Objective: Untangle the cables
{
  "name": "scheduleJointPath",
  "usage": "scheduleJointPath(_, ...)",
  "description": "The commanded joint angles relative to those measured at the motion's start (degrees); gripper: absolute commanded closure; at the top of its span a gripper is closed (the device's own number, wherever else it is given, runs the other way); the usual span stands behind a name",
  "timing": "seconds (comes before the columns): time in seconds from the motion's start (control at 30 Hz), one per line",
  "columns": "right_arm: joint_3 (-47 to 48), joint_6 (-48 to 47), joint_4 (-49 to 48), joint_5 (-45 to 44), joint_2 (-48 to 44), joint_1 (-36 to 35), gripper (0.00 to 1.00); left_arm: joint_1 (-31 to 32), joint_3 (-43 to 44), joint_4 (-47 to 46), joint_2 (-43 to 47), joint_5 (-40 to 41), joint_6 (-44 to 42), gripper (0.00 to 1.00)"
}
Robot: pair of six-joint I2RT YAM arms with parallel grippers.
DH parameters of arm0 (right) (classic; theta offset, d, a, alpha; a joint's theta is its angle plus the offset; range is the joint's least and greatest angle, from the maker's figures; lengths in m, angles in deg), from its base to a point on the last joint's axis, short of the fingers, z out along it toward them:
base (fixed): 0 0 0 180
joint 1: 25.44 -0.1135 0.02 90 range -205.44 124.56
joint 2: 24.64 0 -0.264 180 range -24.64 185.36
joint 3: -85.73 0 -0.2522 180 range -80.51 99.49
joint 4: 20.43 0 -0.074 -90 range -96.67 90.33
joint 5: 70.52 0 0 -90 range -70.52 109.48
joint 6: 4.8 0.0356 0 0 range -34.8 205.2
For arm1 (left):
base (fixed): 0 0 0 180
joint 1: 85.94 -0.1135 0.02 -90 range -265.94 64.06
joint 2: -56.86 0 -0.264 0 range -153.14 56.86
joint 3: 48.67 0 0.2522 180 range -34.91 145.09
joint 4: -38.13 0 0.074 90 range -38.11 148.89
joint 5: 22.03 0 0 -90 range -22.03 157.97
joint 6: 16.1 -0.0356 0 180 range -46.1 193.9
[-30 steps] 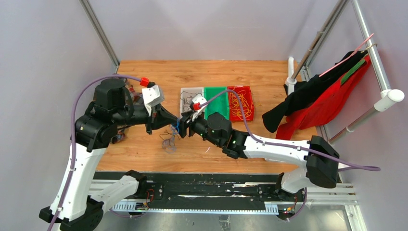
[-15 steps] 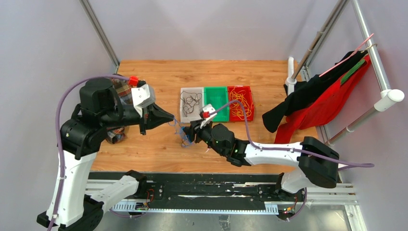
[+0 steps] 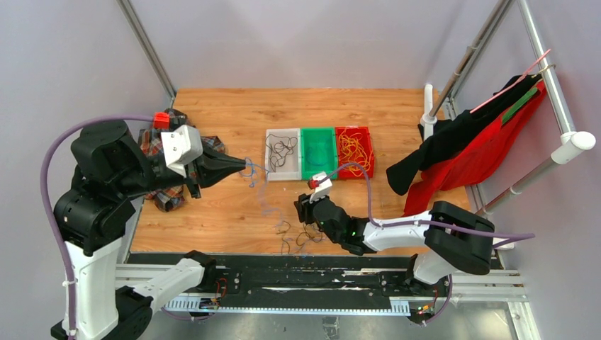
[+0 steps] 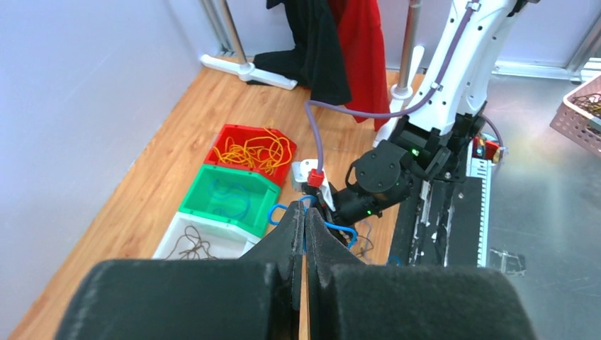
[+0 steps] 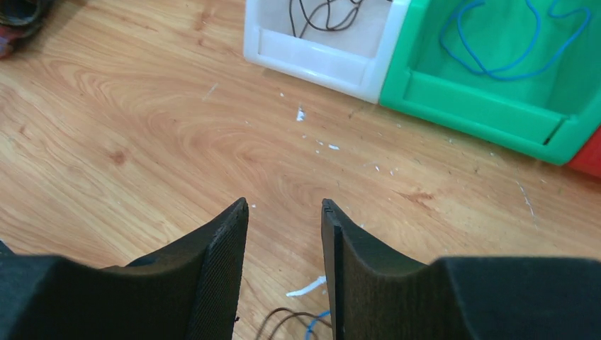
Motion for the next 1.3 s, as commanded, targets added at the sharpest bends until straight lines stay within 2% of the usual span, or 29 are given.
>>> scheduleJointPath(0.0,-2.2,1.9,-0.5,-3.7,-0.5,0.5,0.57,0.3,3.3,-1.2,-0.9,1.5,-0.1,1.0)
scheduleJointPath(0.27,-5.0,1.8,-0.5,-4.6,-1.6,0.5,0.47,0.3,10.6,-1.2,-3.9,10.9,-2.1,1.0)
scheduleJointPath(0.4,-3.7,-1.0,1.2,-5.3,-4.4,0.5,0.45,0.2,10.8,-1.2,-4.2,13.1,-4.6,1.0)
scheduleJointPath(0.73,5.7,-11.0,10.2,-4.6,-15.7,0.6,0.35,0.3,-1.1,-1.6,-3.5,16.1,-7.8,1.0)
scheduleJointPath(0.97,8.7,-13.8,13.7,-6.2,-18.1,1.5,0.35,0.3,-12.0,-9.3,-5.8,18.8,-8.2,0.99)
scheduleJointPath(1.27,7.9,-10.1,18.2,-7.5,-20.5,9.1,0.36,0.2,-12.2,-16.5,-11.8,16.1,-4.5,0.99)
